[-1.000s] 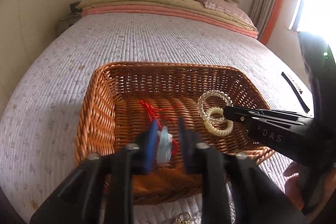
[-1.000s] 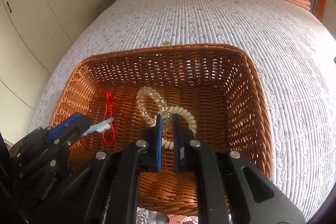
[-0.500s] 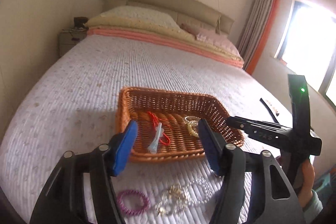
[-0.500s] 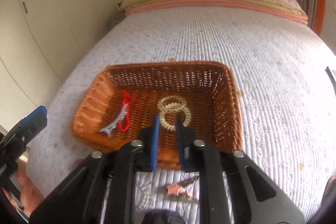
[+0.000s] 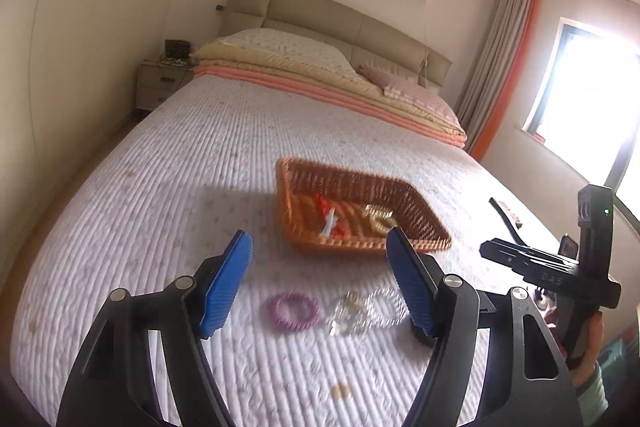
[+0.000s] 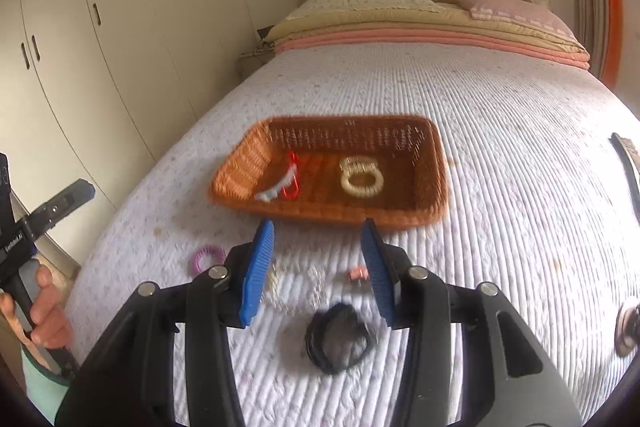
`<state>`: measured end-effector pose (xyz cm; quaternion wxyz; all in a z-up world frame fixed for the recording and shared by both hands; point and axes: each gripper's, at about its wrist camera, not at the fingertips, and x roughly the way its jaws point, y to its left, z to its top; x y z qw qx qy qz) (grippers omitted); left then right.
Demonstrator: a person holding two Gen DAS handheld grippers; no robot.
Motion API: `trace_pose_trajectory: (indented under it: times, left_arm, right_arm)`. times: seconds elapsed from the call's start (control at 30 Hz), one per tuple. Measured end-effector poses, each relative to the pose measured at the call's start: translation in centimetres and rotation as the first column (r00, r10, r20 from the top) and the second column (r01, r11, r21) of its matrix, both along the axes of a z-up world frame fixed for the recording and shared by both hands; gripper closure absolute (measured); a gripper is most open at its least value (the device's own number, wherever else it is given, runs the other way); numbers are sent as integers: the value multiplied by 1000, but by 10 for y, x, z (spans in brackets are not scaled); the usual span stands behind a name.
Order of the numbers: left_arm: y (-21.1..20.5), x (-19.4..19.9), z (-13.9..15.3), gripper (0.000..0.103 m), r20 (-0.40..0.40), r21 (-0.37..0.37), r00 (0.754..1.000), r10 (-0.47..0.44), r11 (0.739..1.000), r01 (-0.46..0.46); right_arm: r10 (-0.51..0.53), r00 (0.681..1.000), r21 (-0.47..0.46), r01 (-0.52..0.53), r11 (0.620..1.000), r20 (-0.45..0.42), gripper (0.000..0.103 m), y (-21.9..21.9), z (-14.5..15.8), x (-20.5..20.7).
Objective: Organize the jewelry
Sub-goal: 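Grasp the purple coil tie with the left tool while the right grasps the black watch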
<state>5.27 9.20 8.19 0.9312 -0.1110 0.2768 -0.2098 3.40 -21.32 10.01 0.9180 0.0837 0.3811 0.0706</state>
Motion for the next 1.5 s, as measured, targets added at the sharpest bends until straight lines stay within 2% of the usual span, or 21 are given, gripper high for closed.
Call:
trace_pose_trajectory:
  times: [0.1,0.23,0.43,0.6,0.73,0.8,1.03,1.07,1.13,1.17,1.27,1.5]
  left_arm:
    - [2,-6,-18,35,-33,9,999,-2,1000,2]
    - [3,2,-52,37,-119,24,993,6,1000,-3]
    - [-4,30,-91,48,-239,82,971,28,997,-9]
    - [-14,53,-113,61,-320,137,946,50,991,-6]
    - [-24,70,-123,67,-355,171,932,66,985,-5]
    - [-33,75,-127,70,-354,207,932,73,978,2]
    - [-59,79,-128,70,-317,322,943,100,947,8]
    - [-61,78,-128,70,-310,340,945,107,940,5]
    - [-65,77,-128,80,-297,370,948,117,929,1]
    - [-66,76,-129,92,-293,381,948,121,924,0]
    - [-65,69,-127,94,-281,375,953,118,927,-4]
    - [-59,51,-110,95,-228,274,971,73,962,-8]
  right_arm:
    - [-31,998,-5,31,1000,-50,61,-5,-23,-13]
    - [-75,987,14,78,997,-139,61,-16,-59,-16]
    - [-101,966,-4,103,995,-237,61,-21,-100,-7]
    - [-112,959,-45,103,994,-262,61,-16,-113,-1]
    - [-117,955,-92,96,991,-272,61,-10,-116,4]
    - [-119,954,-109,92,990,-276,61,-8,-117,6]
    - [-129,953,-160,87,983,-273,66,-1,-119,10]
    - [-126,955,-173,81,982,-270,70,1,-119,9]
    - [-121,957,-191,71,979,-263,77,5,-118,8]
    - [-115,958,-194,64,979,-262,85,8,-119,8]
    - [-113,964,-228,57,972,-242,85,13,-116,3]
    - [-66,976,-141,37,989,-207,86,10,-110,-11]
